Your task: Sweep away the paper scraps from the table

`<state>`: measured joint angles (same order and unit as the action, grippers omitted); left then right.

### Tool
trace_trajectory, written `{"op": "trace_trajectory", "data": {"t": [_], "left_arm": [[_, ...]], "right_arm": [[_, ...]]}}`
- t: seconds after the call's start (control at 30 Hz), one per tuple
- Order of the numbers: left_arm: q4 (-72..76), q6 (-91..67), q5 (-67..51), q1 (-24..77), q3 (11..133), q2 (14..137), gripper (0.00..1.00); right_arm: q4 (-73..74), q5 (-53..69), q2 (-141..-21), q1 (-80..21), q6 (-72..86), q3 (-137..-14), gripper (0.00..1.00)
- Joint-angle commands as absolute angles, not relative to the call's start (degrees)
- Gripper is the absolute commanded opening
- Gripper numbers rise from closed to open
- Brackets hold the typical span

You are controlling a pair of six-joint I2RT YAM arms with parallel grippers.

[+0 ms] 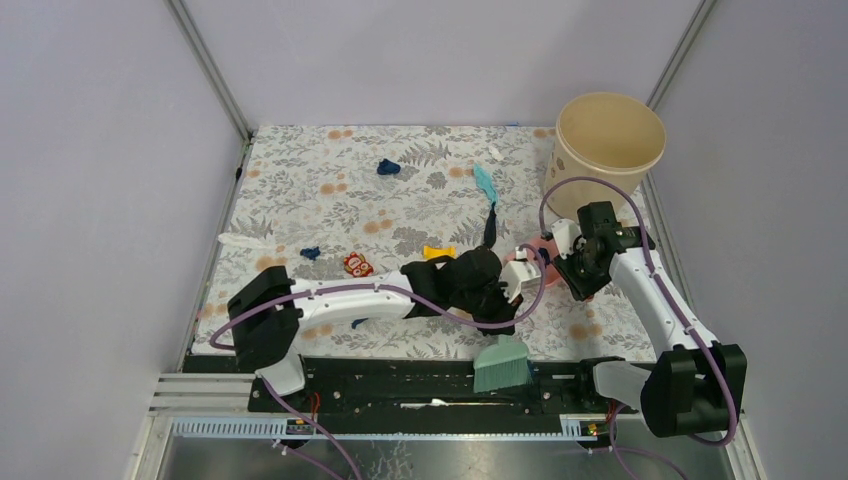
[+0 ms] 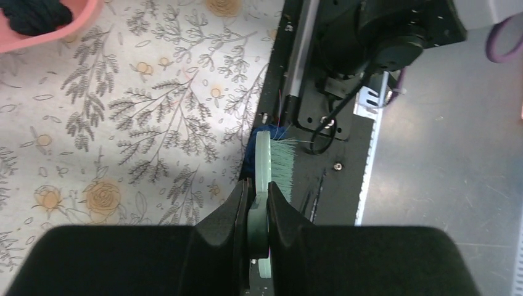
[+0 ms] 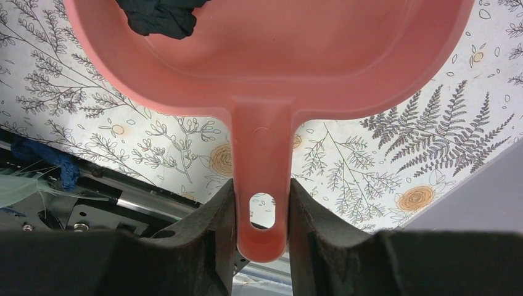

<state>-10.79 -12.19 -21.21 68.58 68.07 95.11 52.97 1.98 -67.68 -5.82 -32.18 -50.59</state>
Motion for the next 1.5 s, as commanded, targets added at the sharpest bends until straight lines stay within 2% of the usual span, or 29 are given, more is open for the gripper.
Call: {"op": "trace_trajectory", "data": {"t": [0.0, 0.17, 0.37, 0.63, 0.77, 0.93, 1.1, 1.47], "left_arm": [[-9.7, -8.5, -9.4, 68.8, 70.8, 94.5, 0.0], [-7.7, -9.5, -0.9, 66.1, 69.1, 90.5, 0.0], [-5.0, -12.4, -0.5, 61.0, 64.9, 84.1, 0.0], [-13.1, -10.9, 3.8, 59.3, 68.1, 76.4, 0.0], [-20.3, -11.3, 4.4, 58.3, 73.5, 76.5, 0.0], [-21.5, -17.1, -4.3, 53.6, 73.8, 80.6, 0.0], [-16.2, -20.7, -6.0, 49.7, 70.1, 83.8, 0.0], [-10.5, -26.0, -10.8, 49.4, 70.3, 86.0, 0.0]], "right_arm": [[52.1, 1.8, -67.8, -5.1, -31.0, -50.9, 0.0], [50.8, 1.8, -68.7, -5.0, -30.9, -49.8, 0.0], [50.0, 2.3, -69.4, -5.0, -30.8, -49.2, 0.0], [51.6, 2.1, -69.0, -5.0, -33.3, -50.0, 0.0], [54.4, 0.7, -67.9, -5.0, -36.9, -49.0, 0.0], [58.8, 0.8, -65.7, -5.0, -42.2, -46.8, 0.0], [65.0, 6.9, -62.8, -5.3, -47.2, -45.9, 0.0], [62.4, 16.1, -66.9, -6.6, -45.1, -46.6, 0.0]]}}
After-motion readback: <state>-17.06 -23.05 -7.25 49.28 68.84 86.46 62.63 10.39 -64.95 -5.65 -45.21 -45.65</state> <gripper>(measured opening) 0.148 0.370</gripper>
